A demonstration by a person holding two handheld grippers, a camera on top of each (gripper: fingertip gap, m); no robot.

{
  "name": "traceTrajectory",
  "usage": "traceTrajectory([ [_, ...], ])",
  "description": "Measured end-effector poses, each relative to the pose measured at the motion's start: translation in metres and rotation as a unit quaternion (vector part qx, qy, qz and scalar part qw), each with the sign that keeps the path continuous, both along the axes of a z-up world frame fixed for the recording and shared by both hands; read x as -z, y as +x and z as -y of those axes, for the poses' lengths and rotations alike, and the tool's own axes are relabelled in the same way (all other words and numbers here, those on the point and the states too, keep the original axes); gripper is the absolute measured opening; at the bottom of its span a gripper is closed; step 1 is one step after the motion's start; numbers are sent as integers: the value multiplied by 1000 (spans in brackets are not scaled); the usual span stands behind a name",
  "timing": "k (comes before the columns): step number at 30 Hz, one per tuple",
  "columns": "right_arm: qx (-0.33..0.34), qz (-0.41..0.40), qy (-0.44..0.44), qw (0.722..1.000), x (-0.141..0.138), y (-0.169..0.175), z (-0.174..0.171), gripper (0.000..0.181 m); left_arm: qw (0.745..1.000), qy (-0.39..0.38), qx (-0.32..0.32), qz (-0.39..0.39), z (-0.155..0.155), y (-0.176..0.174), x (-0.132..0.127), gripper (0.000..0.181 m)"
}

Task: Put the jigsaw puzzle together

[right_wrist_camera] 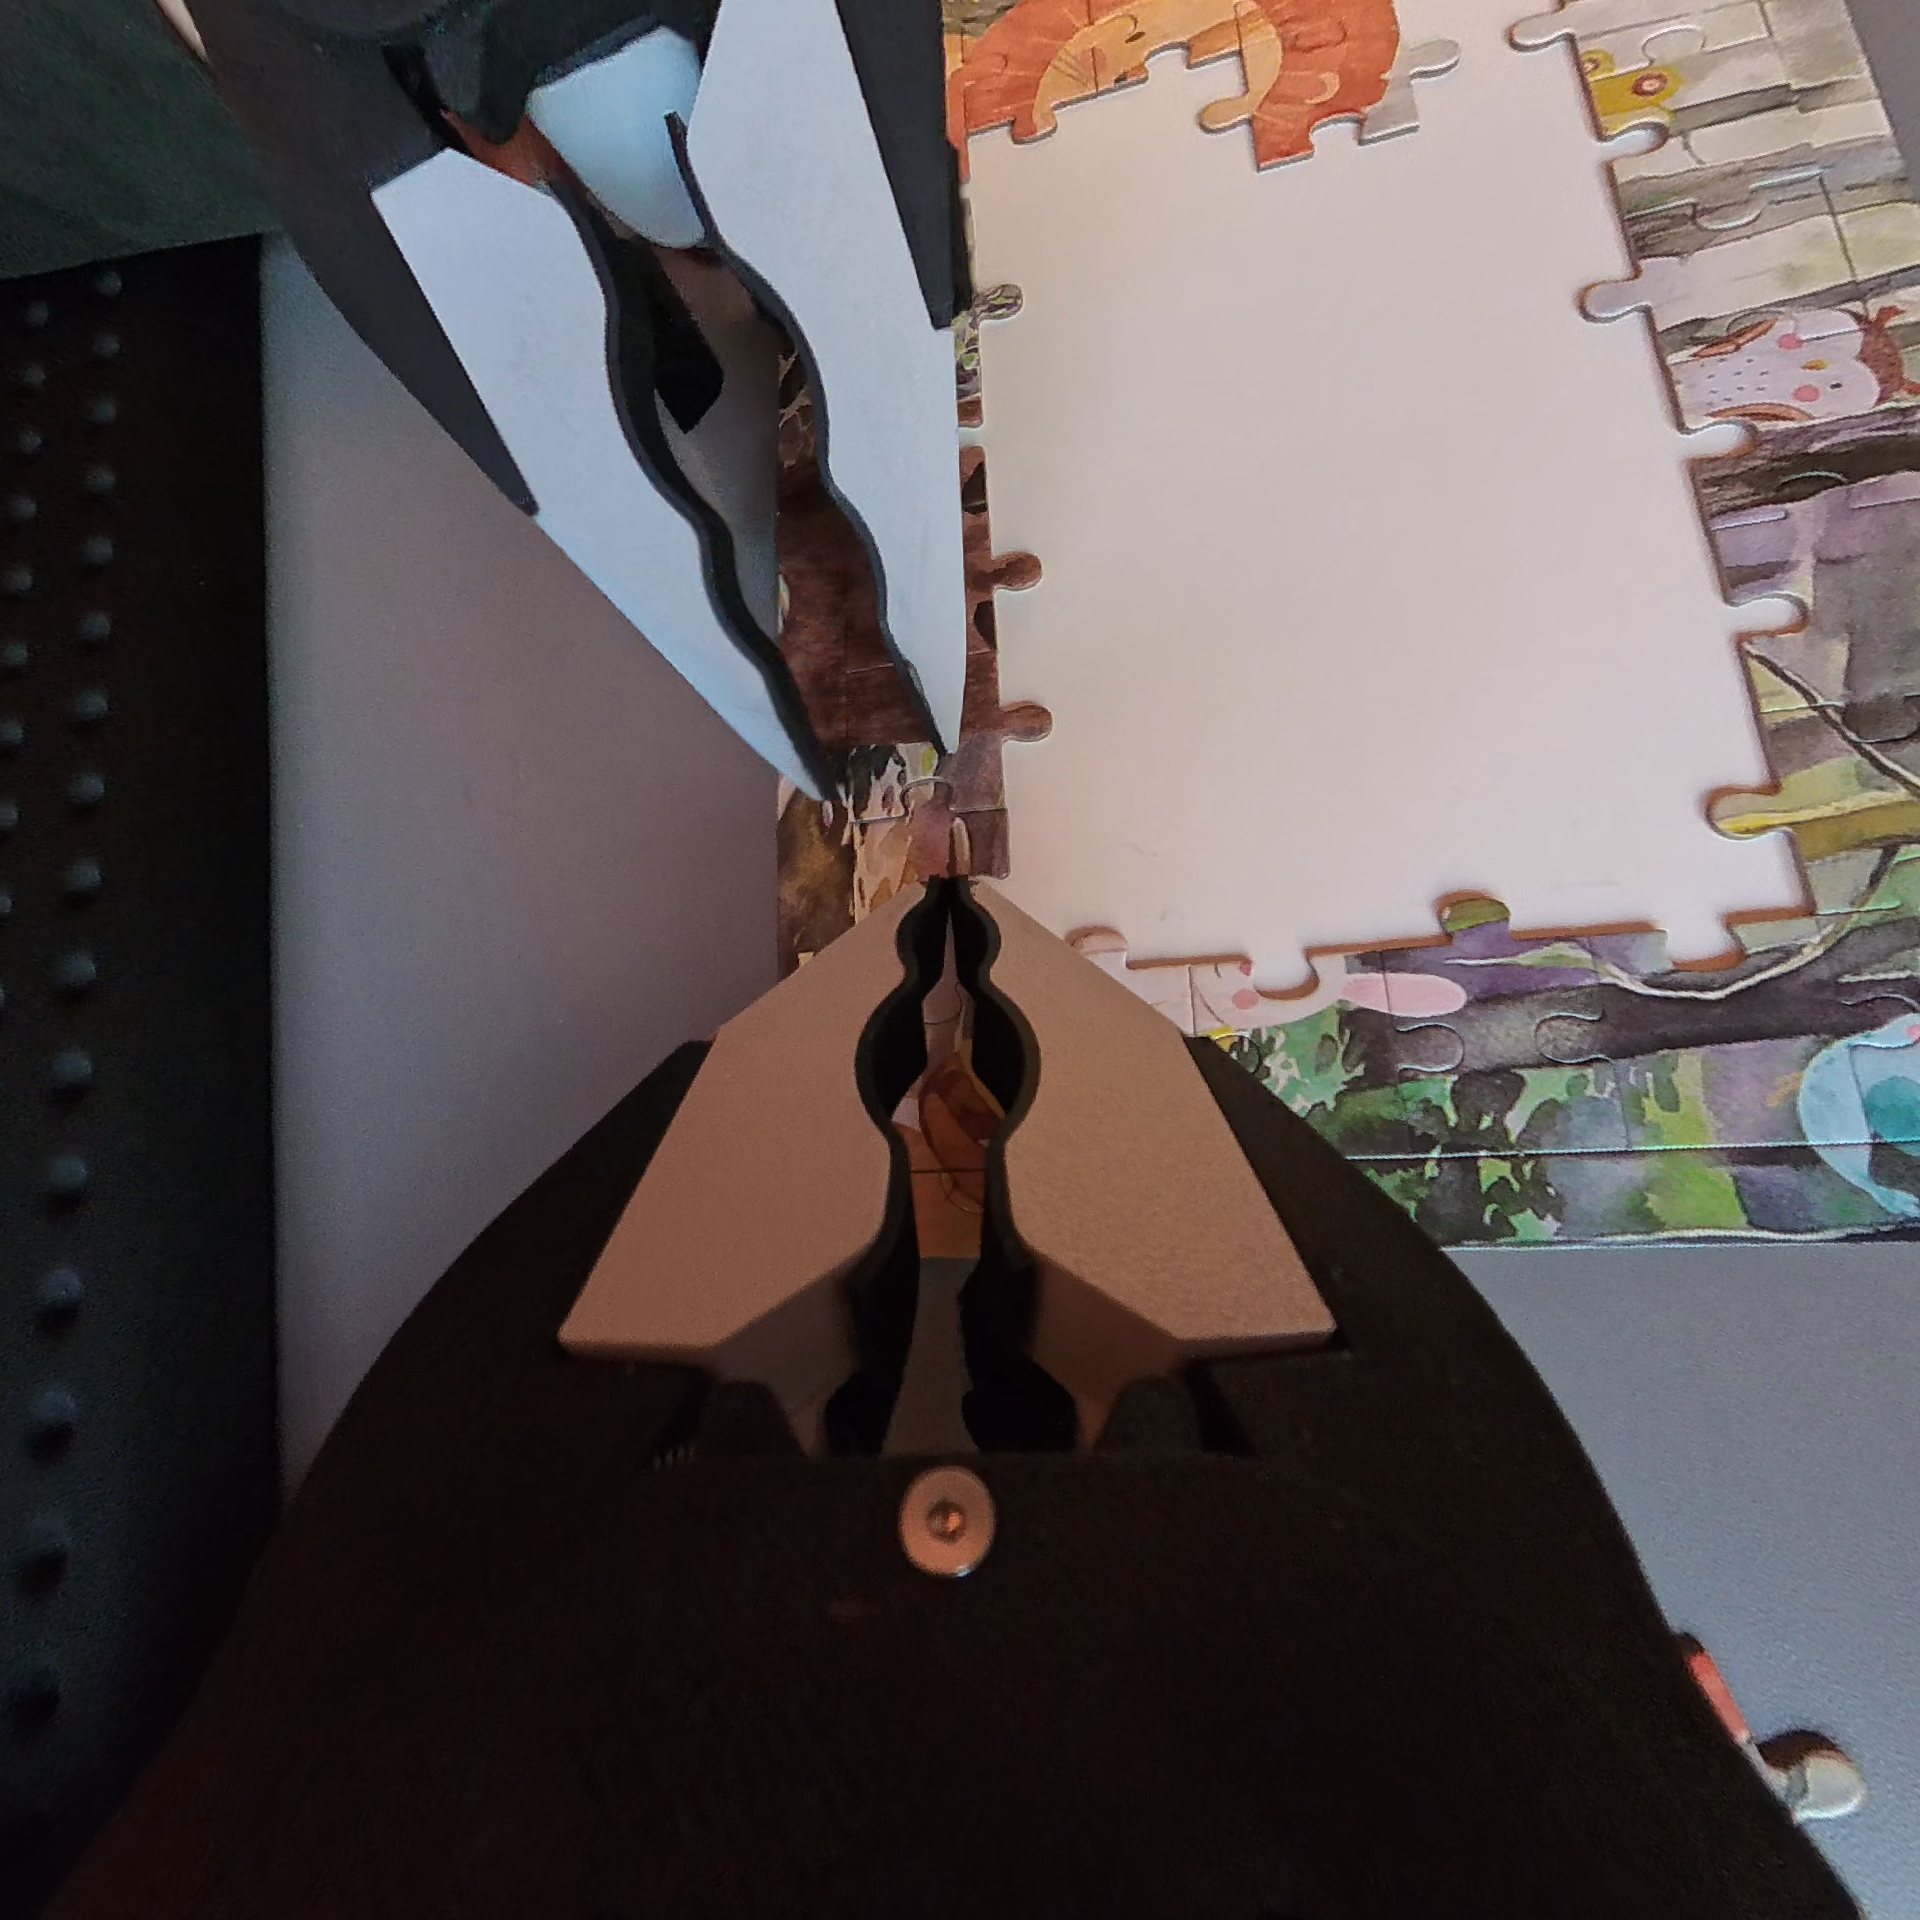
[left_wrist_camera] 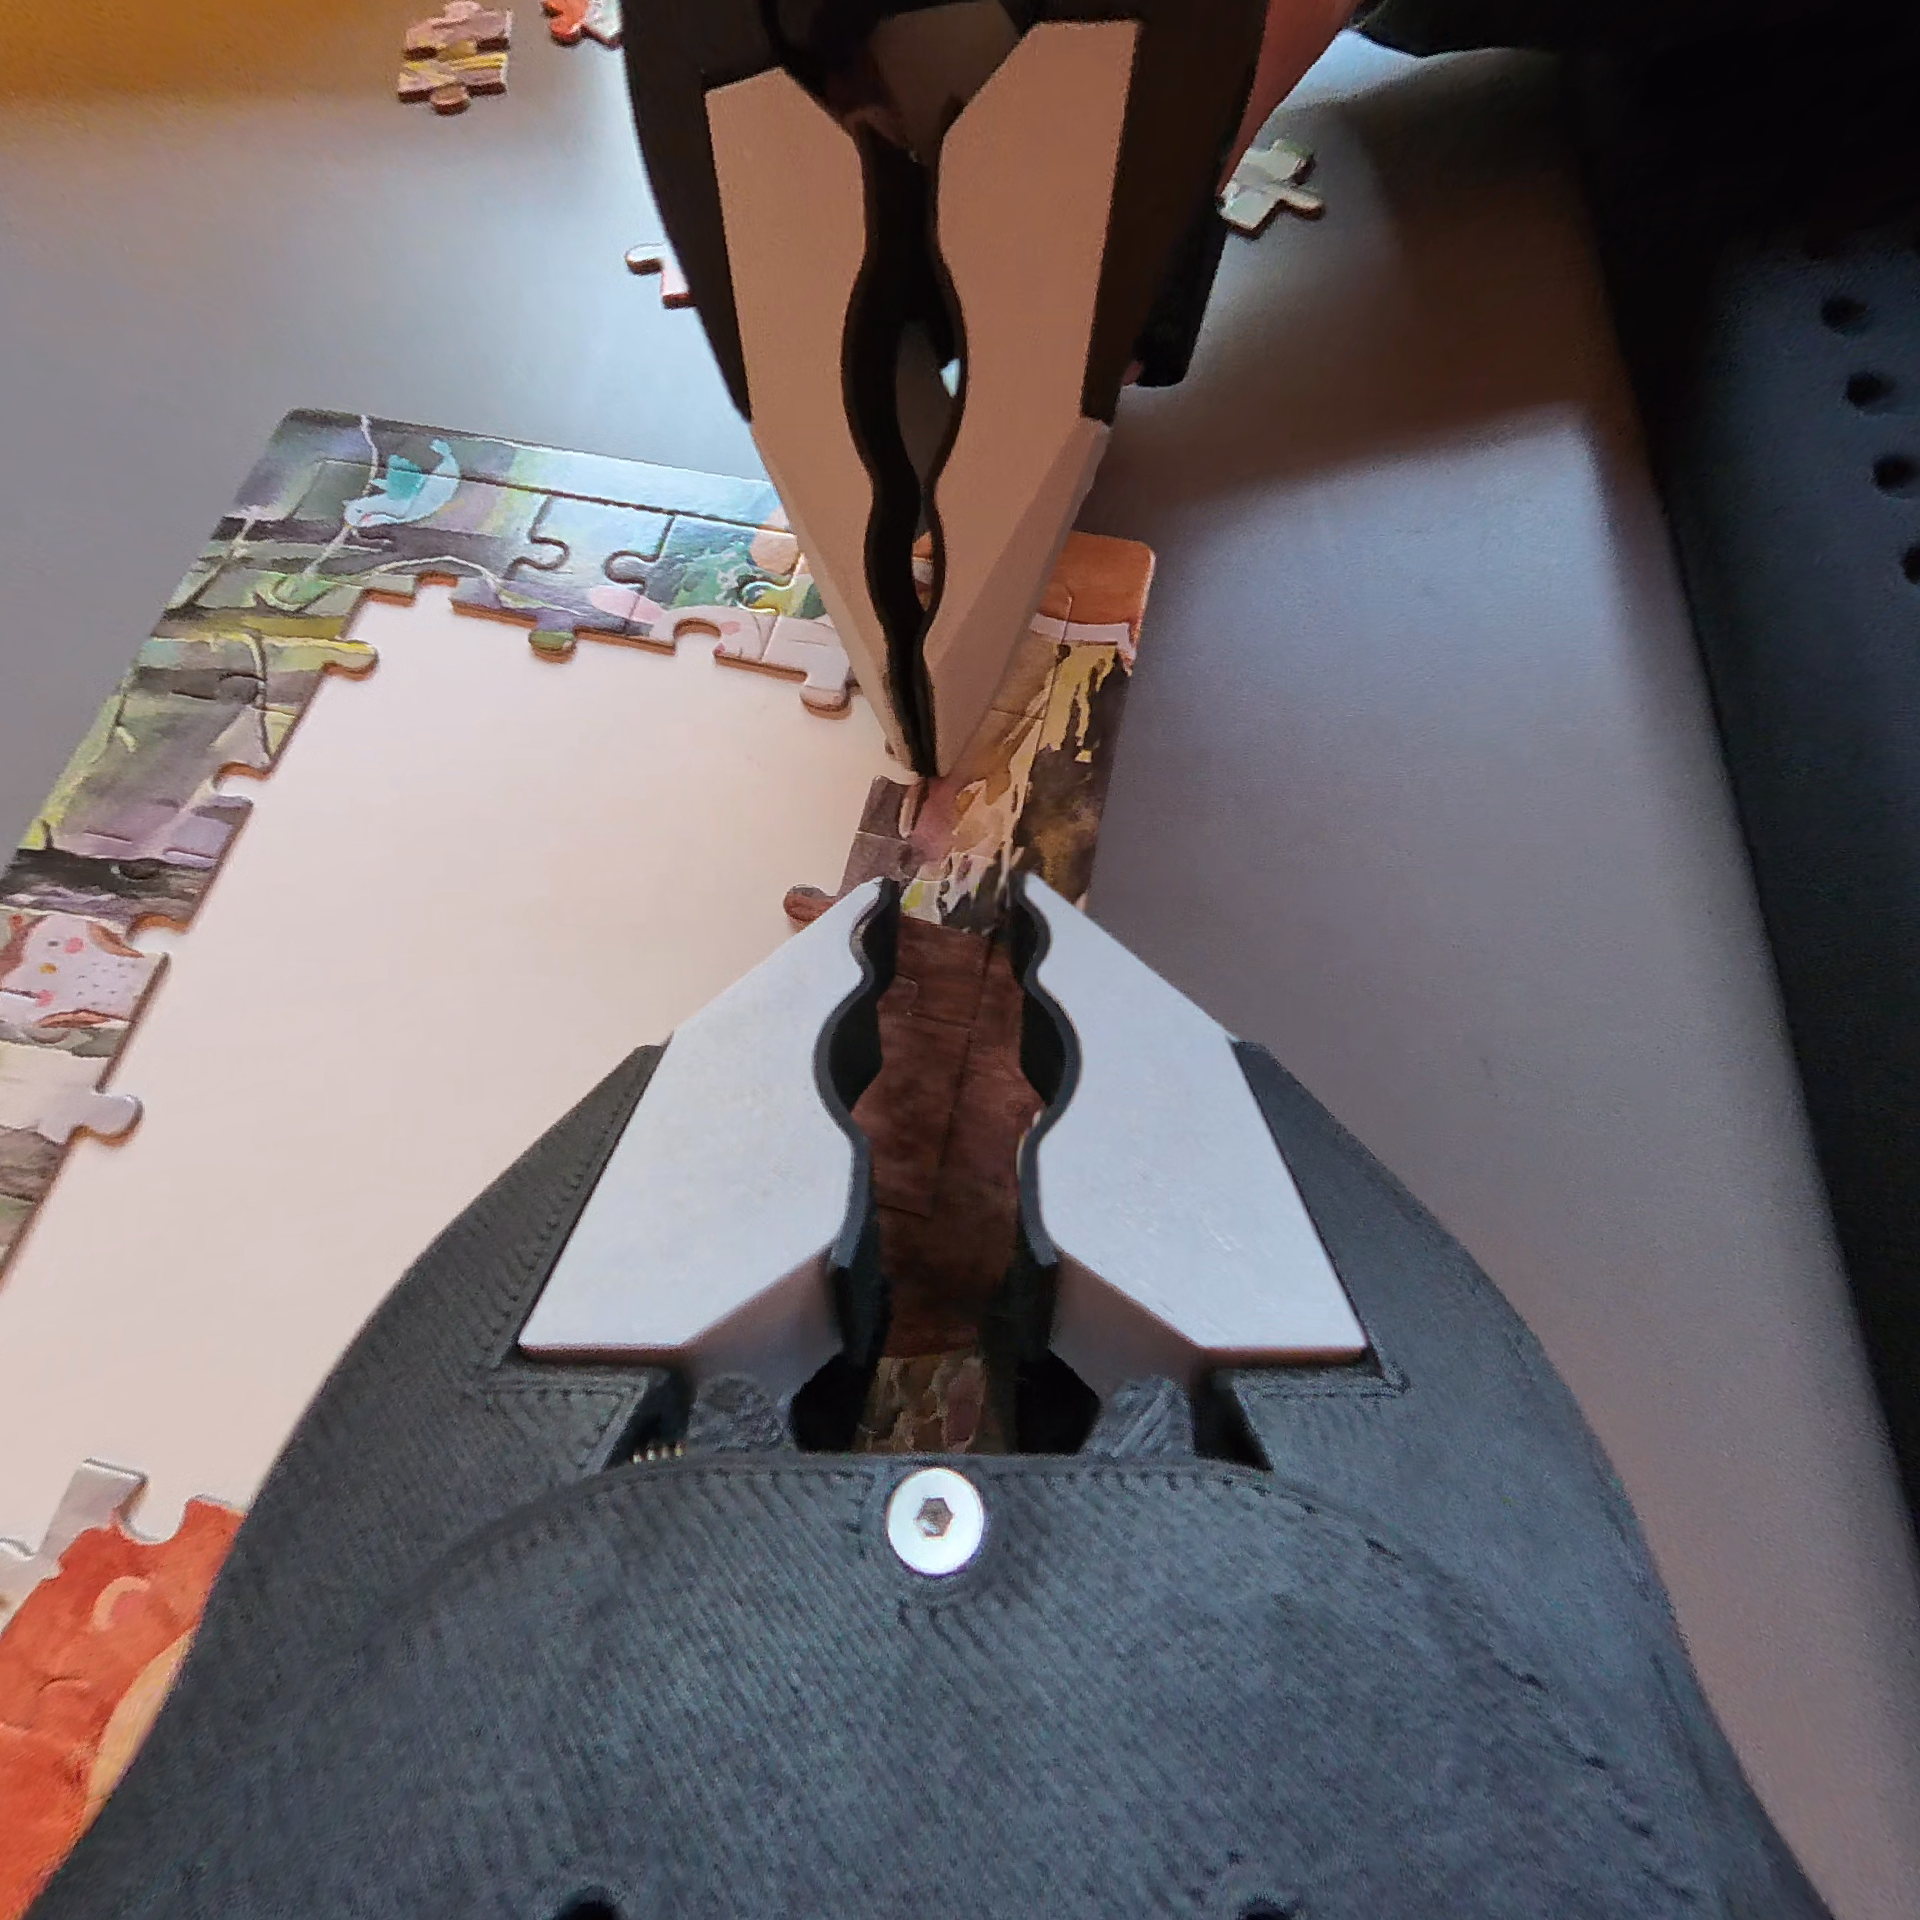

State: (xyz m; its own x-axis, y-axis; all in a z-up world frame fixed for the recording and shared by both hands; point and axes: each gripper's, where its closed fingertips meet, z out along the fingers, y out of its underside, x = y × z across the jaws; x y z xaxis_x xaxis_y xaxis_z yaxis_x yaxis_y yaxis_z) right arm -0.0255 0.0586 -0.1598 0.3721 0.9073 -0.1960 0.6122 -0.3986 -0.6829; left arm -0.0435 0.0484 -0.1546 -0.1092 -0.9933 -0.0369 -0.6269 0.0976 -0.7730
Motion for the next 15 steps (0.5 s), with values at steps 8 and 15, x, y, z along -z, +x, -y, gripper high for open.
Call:
traceTrajectory([
  [8,2,-9,-7,1000,1,0,0,1,999,5,-23,-27,-2,-1,2,16],
  [15,5,-10,-7,1000,1,0,0,1,998,-37,-42,-23,-6,-6,1,0],
])
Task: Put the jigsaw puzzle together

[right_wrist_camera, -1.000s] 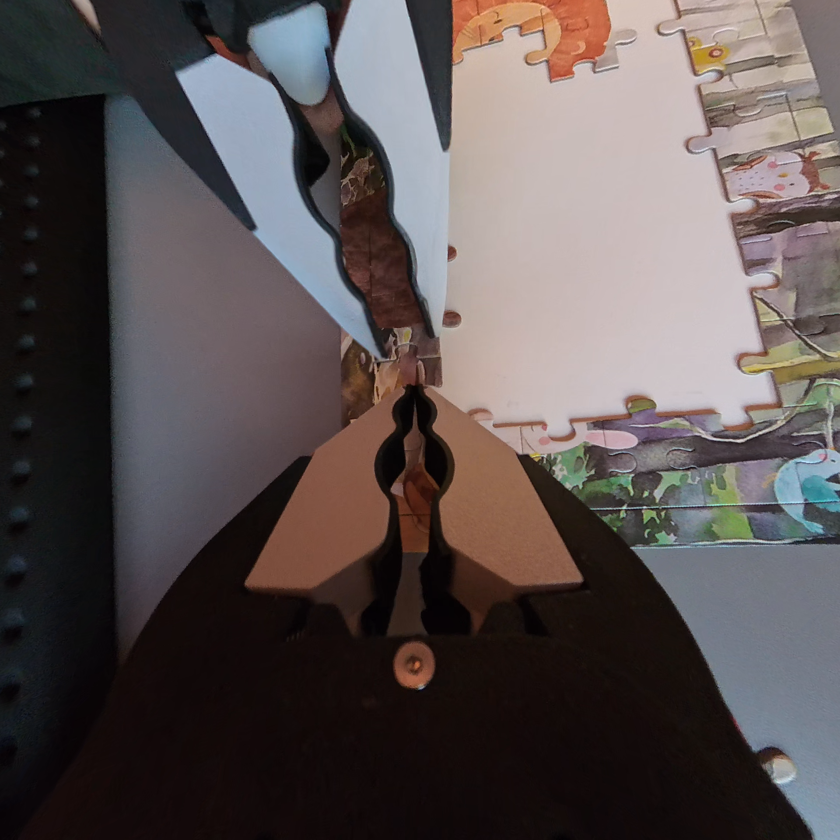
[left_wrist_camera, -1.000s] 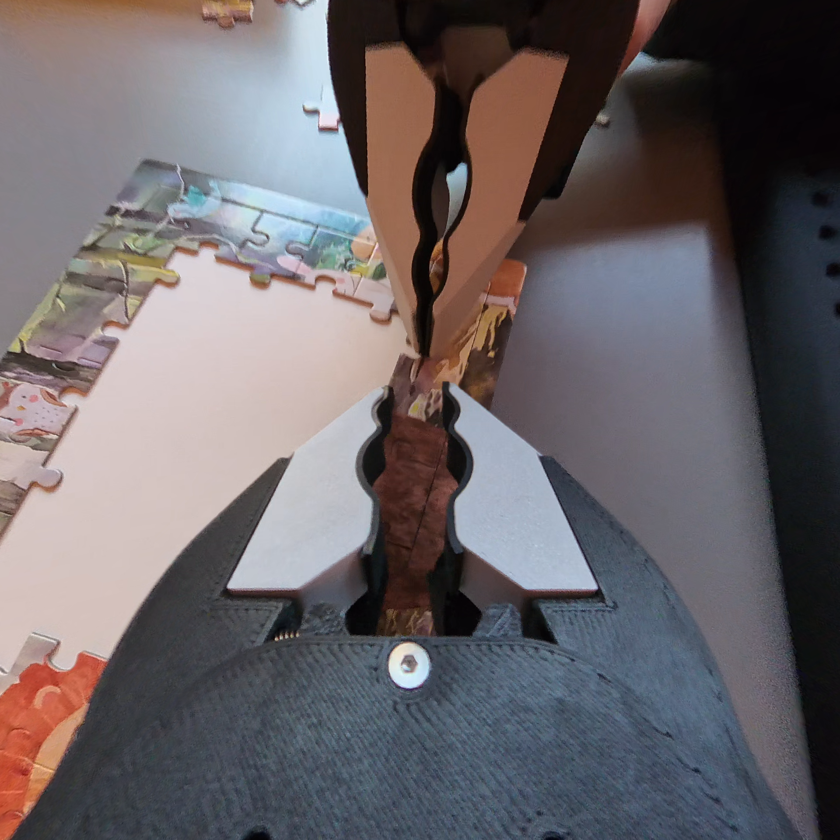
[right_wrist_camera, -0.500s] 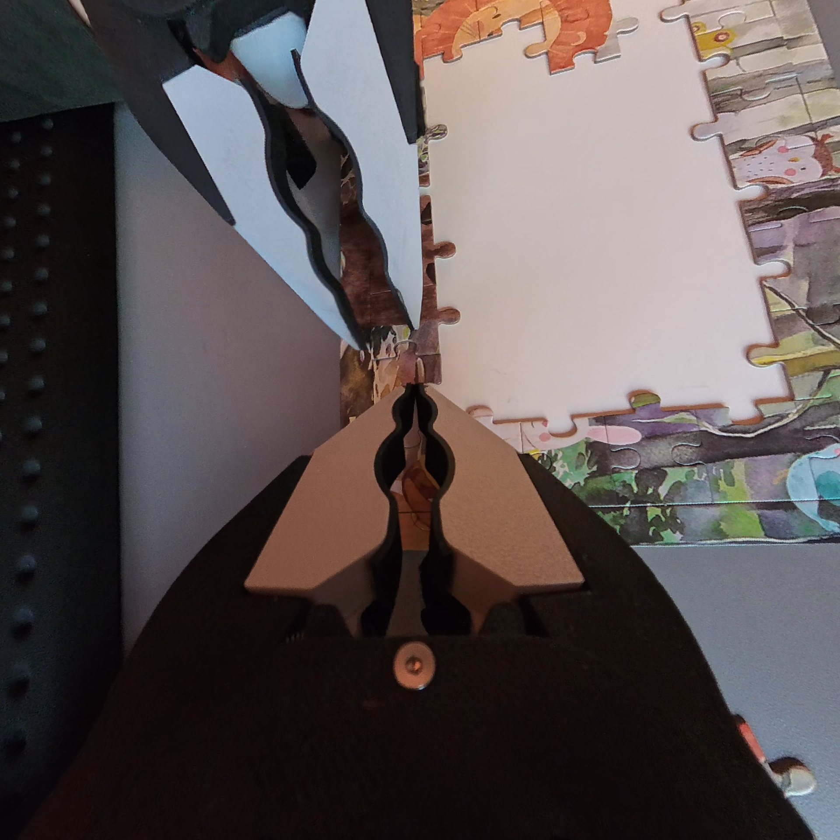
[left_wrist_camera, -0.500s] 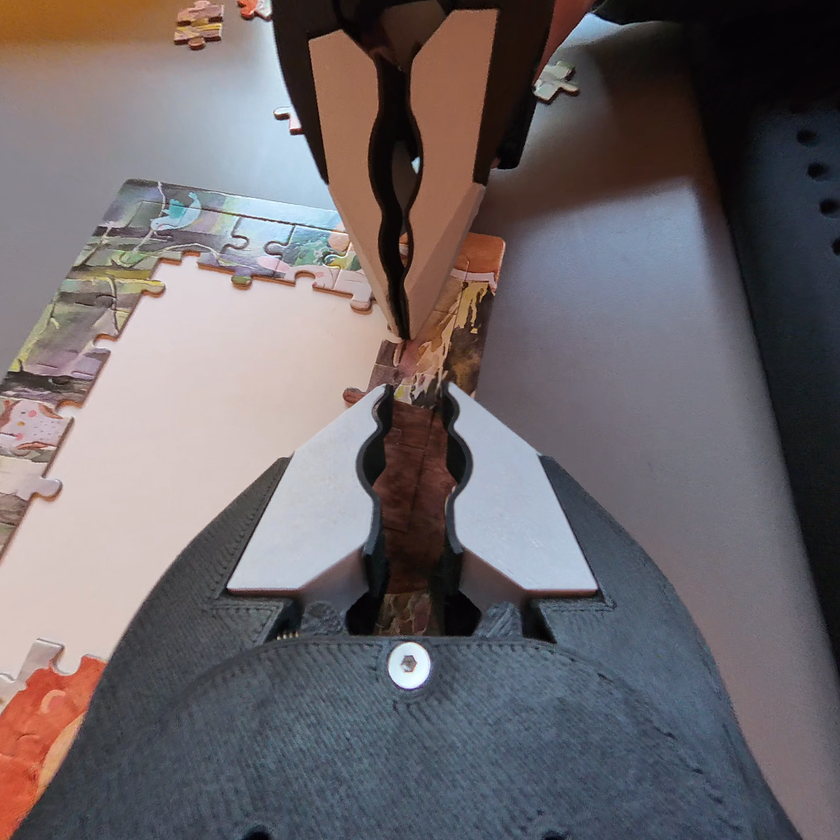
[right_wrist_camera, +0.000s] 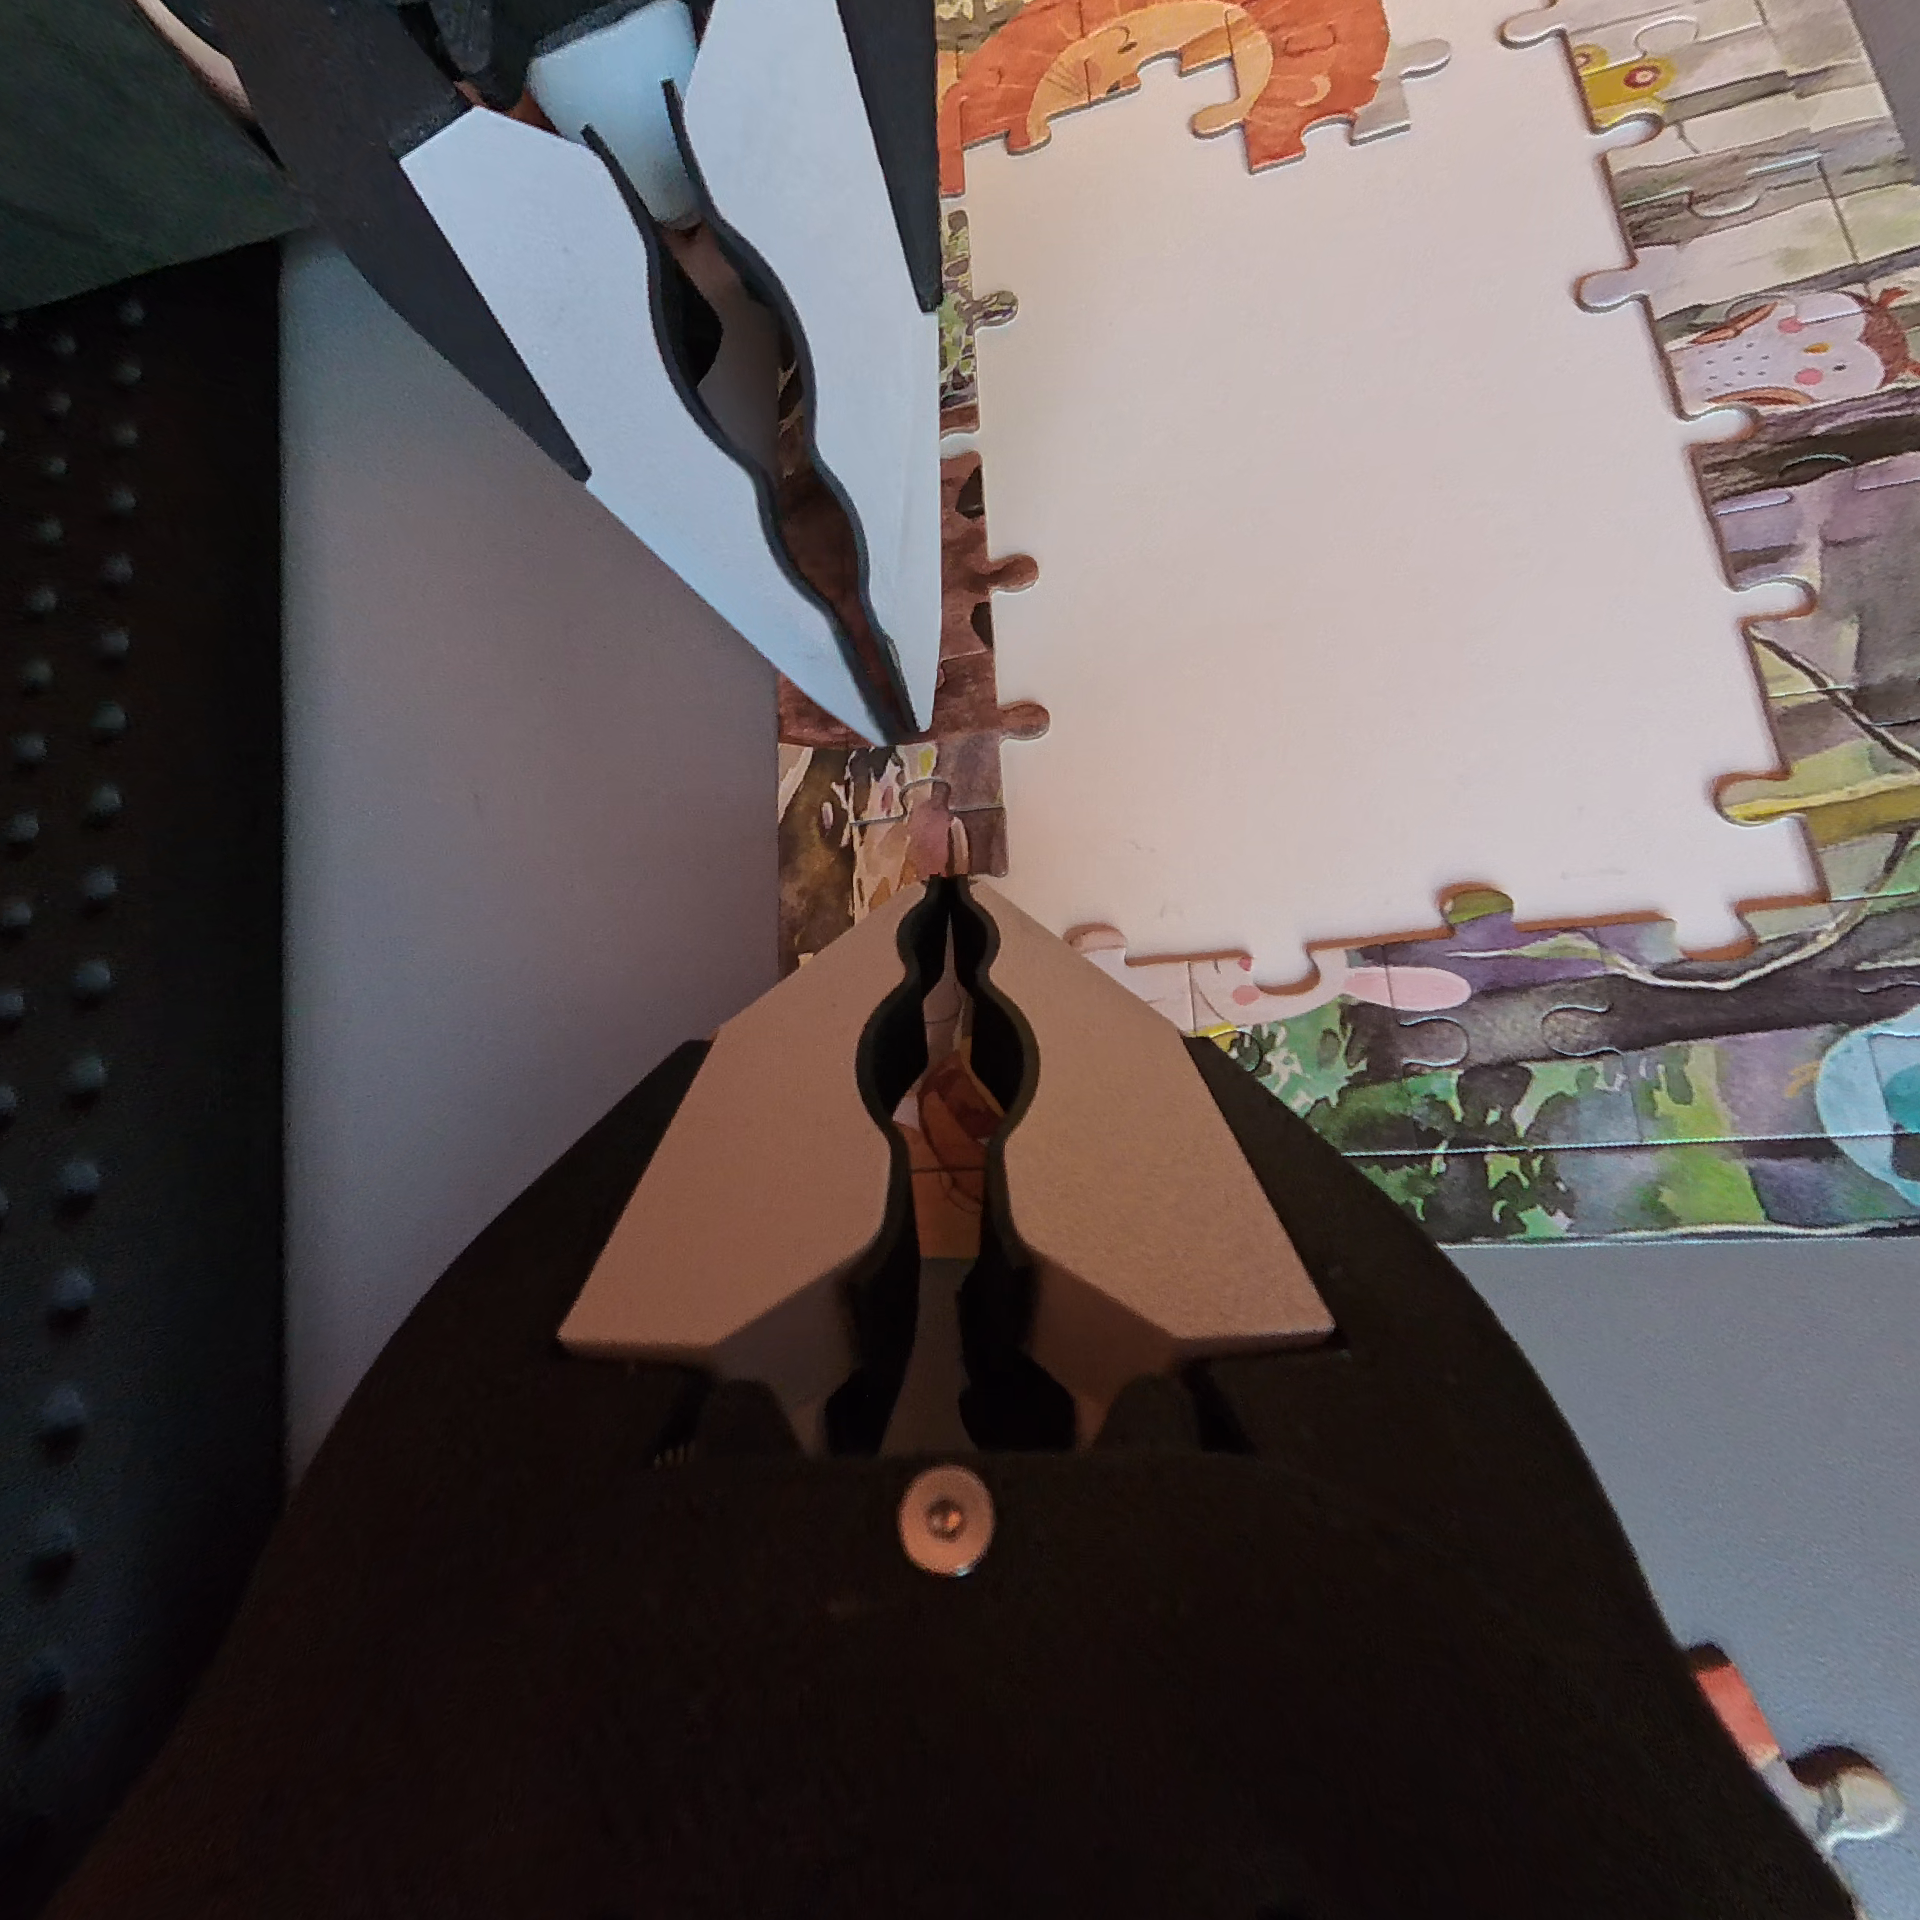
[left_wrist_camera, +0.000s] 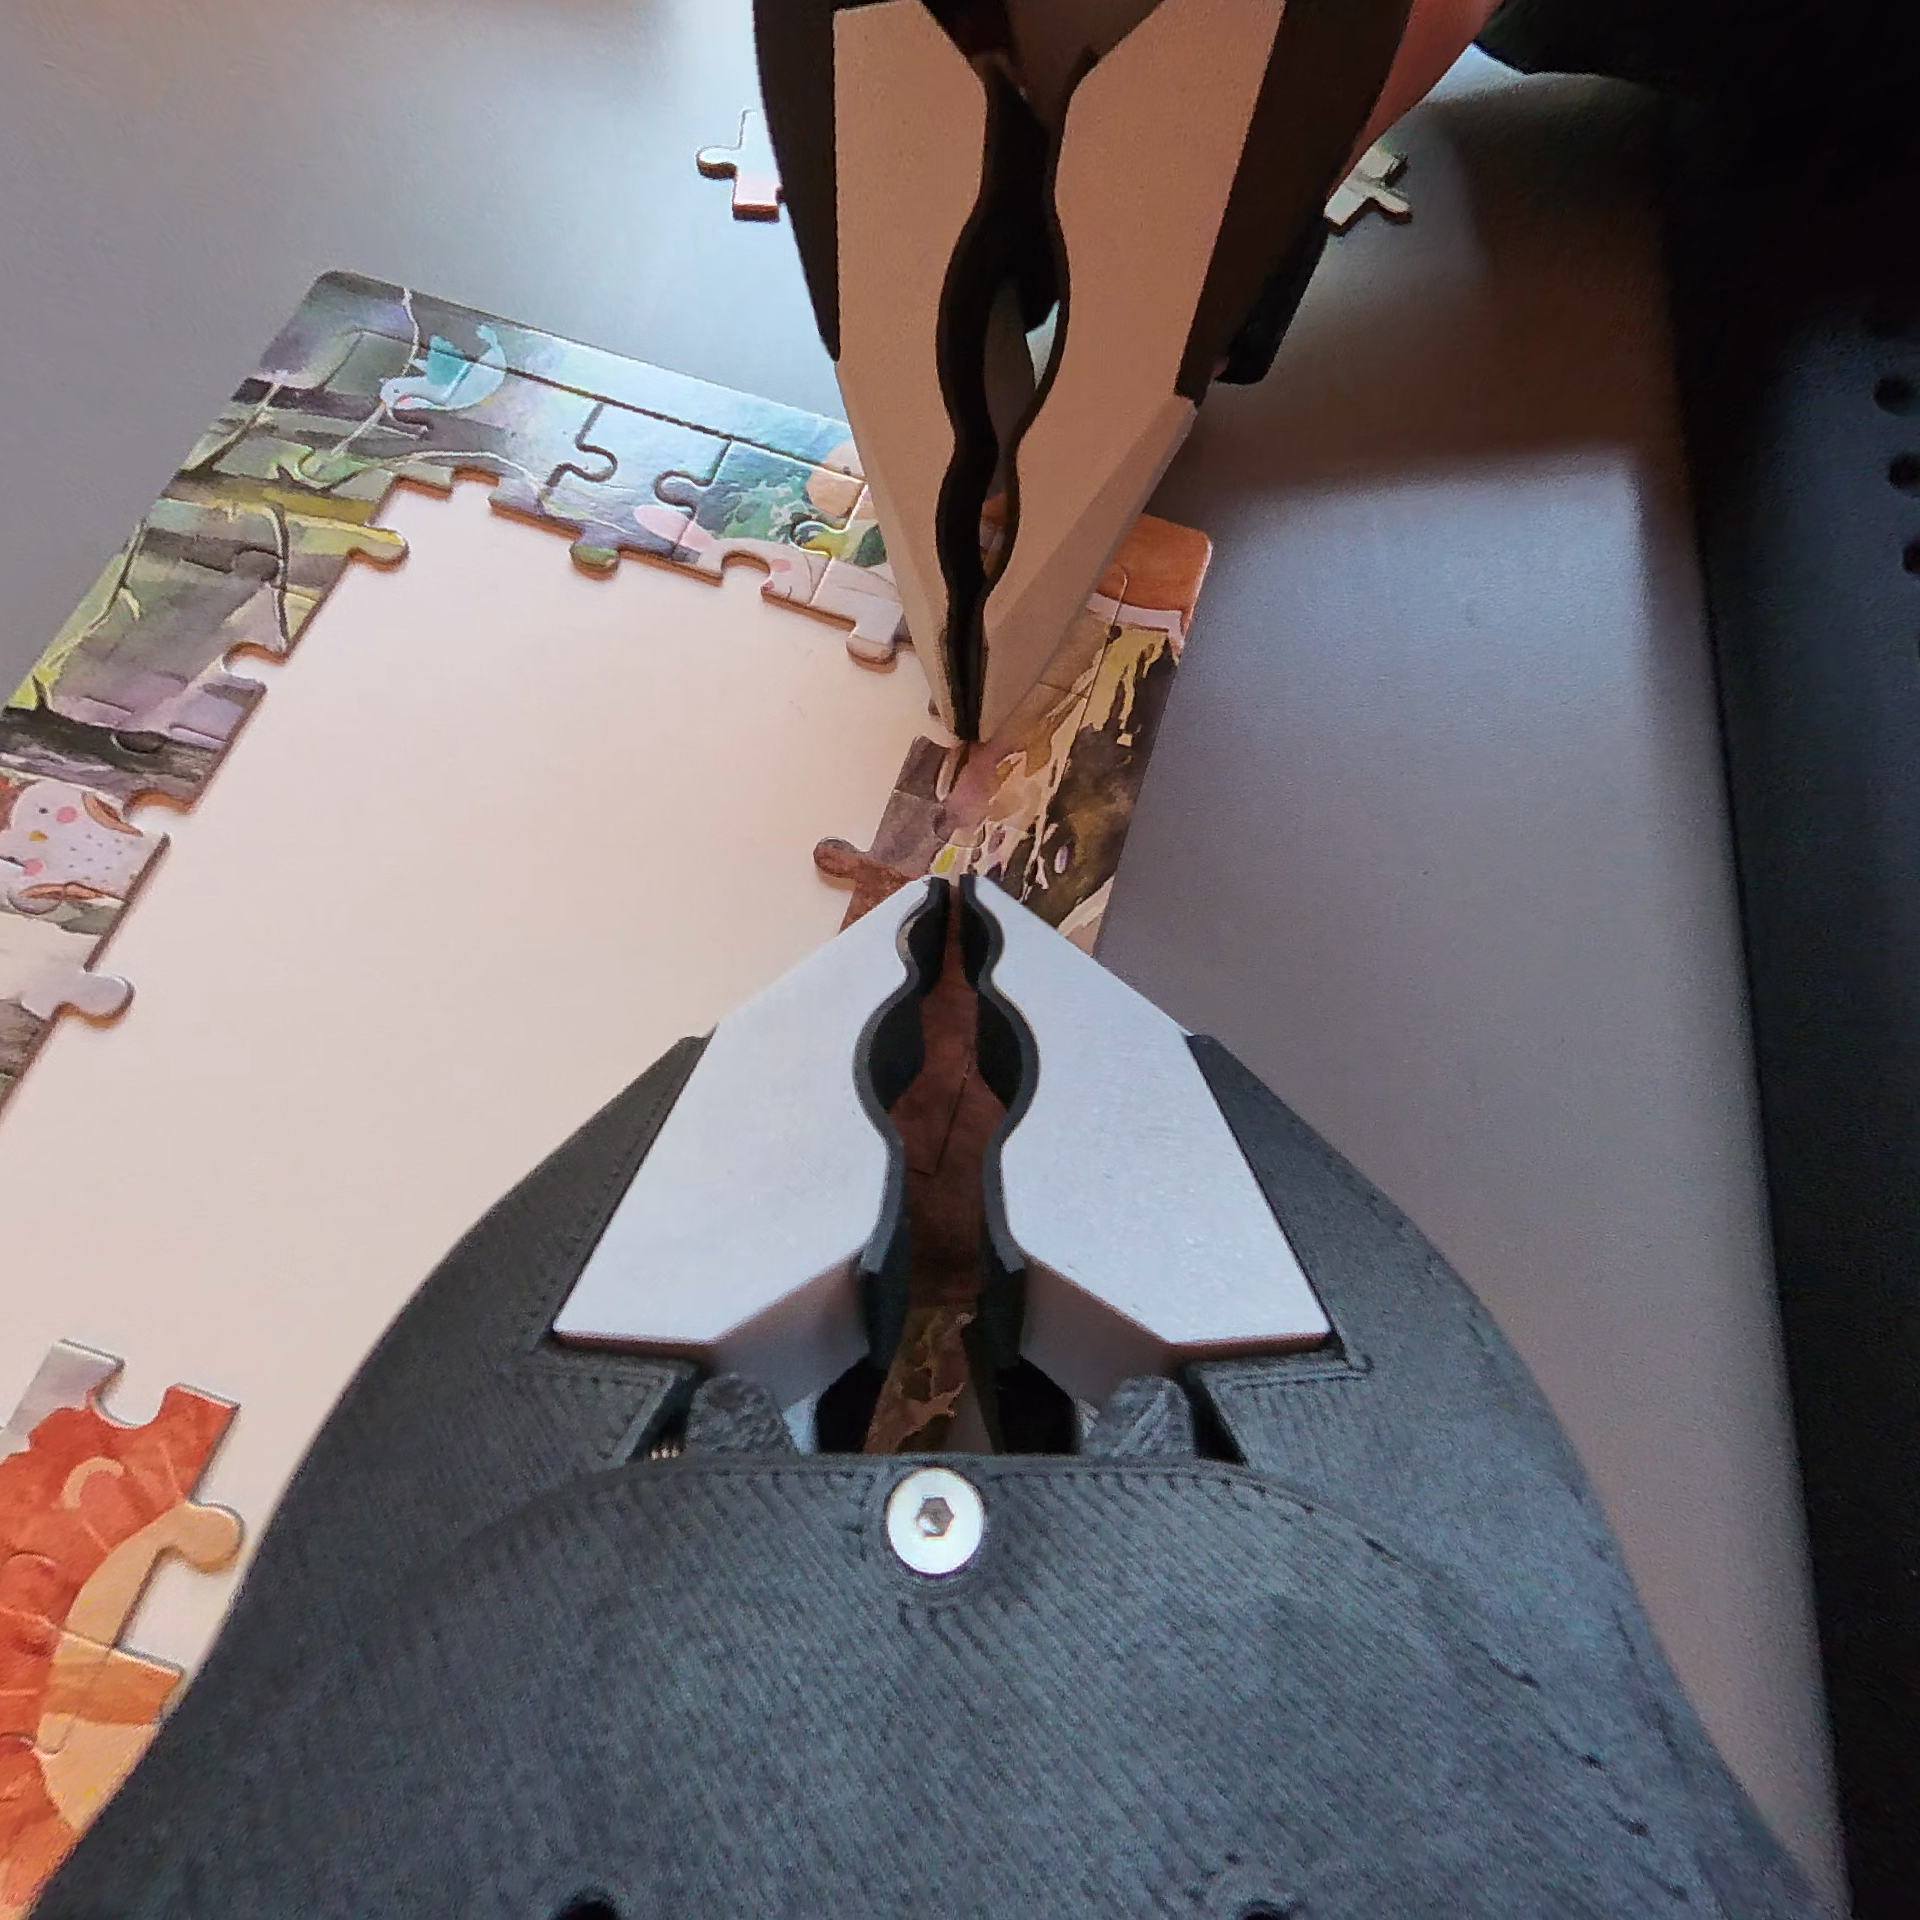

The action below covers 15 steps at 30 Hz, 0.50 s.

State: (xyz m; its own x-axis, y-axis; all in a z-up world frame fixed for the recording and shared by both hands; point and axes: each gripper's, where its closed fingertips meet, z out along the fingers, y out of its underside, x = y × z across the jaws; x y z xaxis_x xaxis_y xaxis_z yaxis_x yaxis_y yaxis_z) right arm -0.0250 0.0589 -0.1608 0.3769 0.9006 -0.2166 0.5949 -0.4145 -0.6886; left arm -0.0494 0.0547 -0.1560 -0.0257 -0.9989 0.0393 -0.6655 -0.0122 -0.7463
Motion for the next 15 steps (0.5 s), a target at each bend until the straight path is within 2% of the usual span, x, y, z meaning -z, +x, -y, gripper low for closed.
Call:
traceTrajectory([
  [5,0,-20,41,999,-14,-12,-5,0,1000,-6,10,0,5,0,-1,11],
  [8,-3,16,73,997,-9,-12,-10,0,1000,-12,8,3,4,0,-1,10],
  [15,-10,33,66,997,-2,-16,-8,0,1000,-24,13,7,8,0,-2,18],
])
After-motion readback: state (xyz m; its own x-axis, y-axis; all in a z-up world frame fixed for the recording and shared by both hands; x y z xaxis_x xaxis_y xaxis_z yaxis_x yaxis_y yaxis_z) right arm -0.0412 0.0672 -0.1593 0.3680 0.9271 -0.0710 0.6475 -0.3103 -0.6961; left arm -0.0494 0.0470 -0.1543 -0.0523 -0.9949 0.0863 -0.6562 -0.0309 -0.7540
